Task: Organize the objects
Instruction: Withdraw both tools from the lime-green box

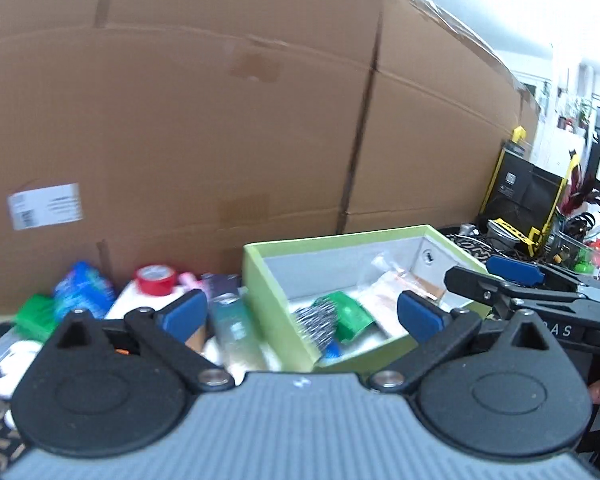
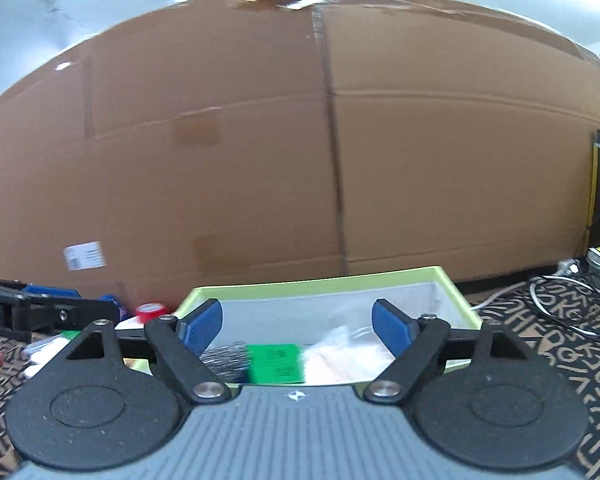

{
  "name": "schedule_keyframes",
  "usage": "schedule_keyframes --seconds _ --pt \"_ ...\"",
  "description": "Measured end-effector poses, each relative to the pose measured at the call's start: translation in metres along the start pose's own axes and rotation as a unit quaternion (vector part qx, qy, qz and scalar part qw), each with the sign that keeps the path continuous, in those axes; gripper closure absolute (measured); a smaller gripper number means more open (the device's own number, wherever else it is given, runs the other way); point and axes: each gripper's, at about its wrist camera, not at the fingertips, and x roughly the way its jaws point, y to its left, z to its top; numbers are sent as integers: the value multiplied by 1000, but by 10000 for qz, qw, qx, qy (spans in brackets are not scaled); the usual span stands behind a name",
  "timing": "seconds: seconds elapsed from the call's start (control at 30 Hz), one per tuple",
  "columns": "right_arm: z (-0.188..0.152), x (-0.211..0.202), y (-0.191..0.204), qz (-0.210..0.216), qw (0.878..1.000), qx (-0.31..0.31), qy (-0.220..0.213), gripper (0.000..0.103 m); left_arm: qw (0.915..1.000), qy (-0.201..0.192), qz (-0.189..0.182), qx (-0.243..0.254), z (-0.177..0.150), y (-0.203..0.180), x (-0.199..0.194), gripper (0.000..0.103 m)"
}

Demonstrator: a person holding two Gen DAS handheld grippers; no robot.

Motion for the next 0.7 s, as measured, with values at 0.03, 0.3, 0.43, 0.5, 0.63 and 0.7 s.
schedule_keyframes --seconds 0.03,0.3,0.43,0.5,0.63,0.7 --pt "-3 -2 7 34 10000 -57 -5 17 10000 -24 50 -37 -5 6 -9 0" --pt "-27 0 67 622 9965 -451 321 14 9952 187 743 -609 -52 73 -54 0" --pt "-43 8 97 871 9921 -703 571 14 9882 499 1001 -1047 -75 108 -66 0" --pt "-48 14 112 1045 9887 -802 717 14 9845 623 1141 -1178 -82 123 -69 0" --pt "-52 29 143 1252 9842 -904 862 14 9793 627 1337 -1384 -85 146 -77 0" --pt "-51 40 156 1273 9834 -910 922 14 9781 575 1397 -1433 -83 154 -81 0"
